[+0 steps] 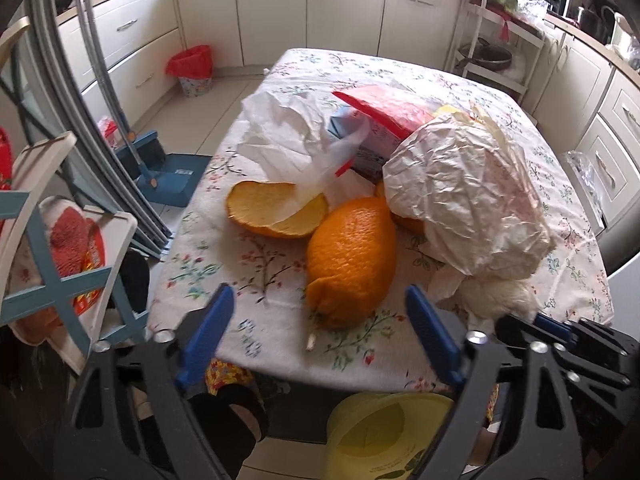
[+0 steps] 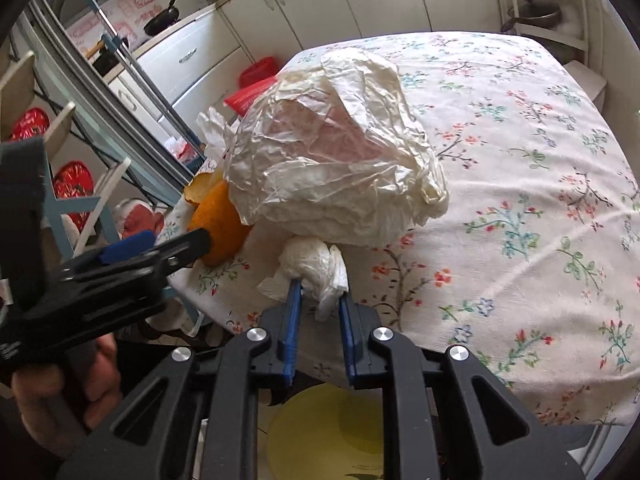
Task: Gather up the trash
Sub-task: 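Grasp a small orange peel strip with the left tool while the right grasps a white tissue ball, then carry both items over the yellow basin and open both tools to drop them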
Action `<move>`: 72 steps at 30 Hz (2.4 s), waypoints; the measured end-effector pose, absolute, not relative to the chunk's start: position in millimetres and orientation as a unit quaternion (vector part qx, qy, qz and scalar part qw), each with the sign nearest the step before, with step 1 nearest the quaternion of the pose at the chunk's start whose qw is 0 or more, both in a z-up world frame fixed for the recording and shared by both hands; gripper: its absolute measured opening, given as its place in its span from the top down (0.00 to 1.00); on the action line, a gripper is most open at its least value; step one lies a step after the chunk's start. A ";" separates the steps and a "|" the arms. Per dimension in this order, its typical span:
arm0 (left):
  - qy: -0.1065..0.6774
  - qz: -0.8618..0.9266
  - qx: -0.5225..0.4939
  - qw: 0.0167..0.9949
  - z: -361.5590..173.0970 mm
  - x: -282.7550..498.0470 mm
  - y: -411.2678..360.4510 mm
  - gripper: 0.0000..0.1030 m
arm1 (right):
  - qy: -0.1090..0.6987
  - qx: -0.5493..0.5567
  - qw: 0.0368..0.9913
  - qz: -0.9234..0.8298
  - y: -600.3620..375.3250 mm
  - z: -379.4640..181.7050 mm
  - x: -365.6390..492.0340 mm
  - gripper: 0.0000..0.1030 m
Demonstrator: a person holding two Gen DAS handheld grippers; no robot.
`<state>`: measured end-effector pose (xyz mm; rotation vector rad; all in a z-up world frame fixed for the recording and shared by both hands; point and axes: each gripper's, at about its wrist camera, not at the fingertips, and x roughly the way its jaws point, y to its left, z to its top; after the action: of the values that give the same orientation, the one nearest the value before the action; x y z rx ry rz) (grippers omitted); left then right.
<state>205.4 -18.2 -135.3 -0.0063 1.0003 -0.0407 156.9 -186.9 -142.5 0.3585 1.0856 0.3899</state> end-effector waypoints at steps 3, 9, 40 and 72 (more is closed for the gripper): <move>0.489 -0.041 -0.019 0.871 -141.0 212.7 -20.4 0.61 | 0.509 0.172 0.821 0.192 -190.9 -139.6 152.7 0.82; 0.490 -0.090 -0.100 0.861 -138.7 213.0 -2.9 0.75 | 0.481 0.200 0.834 0.181 -205.6 -130.3 154.6 0.81; 0.487 -0.009 -0.294 0.823 -146.8 242.8 87.1 0.58 | 0.423 0.268 0.845 0.189 -214.5 -118.7 160.3 0.80; 0.382 -0.062 -0.095 0.917 -28.1 129.7 23.0 0.98 | 0.408 0.243 0.849 0.230 -212.2 -92.9 102.2 0.80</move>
<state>129.7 23.0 -28.1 -0.1958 0.7868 -0.1283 102.2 -212.2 -92.9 0.5123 0.8594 0.4853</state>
